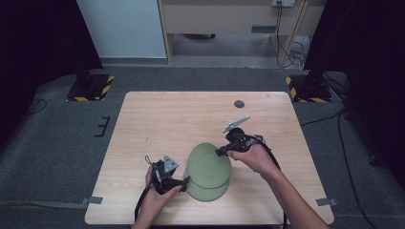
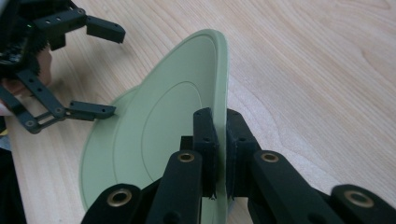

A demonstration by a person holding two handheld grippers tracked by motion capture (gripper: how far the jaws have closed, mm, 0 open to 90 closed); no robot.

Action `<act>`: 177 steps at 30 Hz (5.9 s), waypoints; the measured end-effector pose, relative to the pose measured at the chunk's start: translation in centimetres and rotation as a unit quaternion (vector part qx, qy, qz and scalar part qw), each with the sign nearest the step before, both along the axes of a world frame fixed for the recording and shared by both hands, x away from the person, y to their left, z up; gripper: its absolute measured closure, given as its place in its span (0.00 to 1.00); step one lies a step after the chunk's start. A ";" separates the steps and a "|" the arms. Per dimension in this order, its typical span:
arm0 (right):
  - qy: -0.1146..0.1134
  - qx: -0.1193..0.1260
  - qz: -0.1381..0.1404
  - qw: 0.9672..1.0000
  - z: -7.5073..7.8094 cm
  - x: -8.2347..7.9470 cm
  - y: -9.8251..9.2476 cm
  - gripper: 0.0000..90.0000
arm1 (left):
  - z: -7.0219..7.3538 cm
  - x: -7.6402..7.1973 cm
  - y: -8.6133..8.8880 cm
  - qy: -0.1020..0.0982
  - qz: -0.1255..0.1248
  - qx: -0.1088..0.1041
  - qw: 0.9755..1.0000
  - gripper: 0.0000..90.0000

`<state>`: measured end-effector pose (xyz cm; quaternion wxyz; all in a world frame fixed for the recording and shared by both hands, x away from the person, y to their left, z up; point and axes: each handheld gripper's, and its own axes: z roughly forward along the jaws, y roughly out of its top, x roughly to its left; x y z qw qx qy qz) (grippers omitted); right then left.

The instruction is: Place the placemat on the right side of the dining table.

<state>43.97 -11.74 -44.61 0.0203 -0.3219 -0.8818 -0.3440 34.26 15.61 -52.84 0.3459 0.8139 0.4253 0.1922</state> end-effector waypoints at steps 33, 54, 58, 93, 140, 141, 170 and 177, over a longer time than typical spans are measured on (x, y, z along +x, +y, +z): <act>-0.055 0.063 -0.038 0.996 5.8 0.3 -1.1 0.95 | 0.4 1.0 4.3 -0.004 0.071 -0.006 0.997 0.04; -0.071 0.060 -0.059 0.994 6.8 0.6 -0.6 0.95 | 0.1 1.5 5.7 0.006 0.097 -0.004 0.995 0.04; -0.073 0.059 -0.063 0.994 6.9 0.8 -0.5 0.95 | 0.1 1.6 5.8 0.008 0.101 -0.003 0.995 0.04; -0.101 0.060 -0.143 0.983 7.4 3.0 -0.9 0.95 | -0.1 1.9 6.5 0.013 0.120 0.004 0.993 0.04; -0.121 0.033 -0.240 0.963 6.0 7.5 -4.5 0.95 | -0.6 2.1 6.3 0.023 0.123 0.008 0.992 0.04; -0.122 0.032 -0.243 0.962 6.0 7.5 -4.7 0.95 | -0.6 2.1 6.3 0.023 0.123 0.008 0.992 0.04; -0.114 0.026 -0.270 0.956 4.1 8.0 -7.9 0.95 | -0.6 2.2 6.5 0.023 0.127 0.006 0.992 0.04; -0.113 0.019 -0.273 0.955 4.0 8.2 -8.8 0.95 | -0.5 2.2 6.6 0.019 0.131 0.004 0.991 0.04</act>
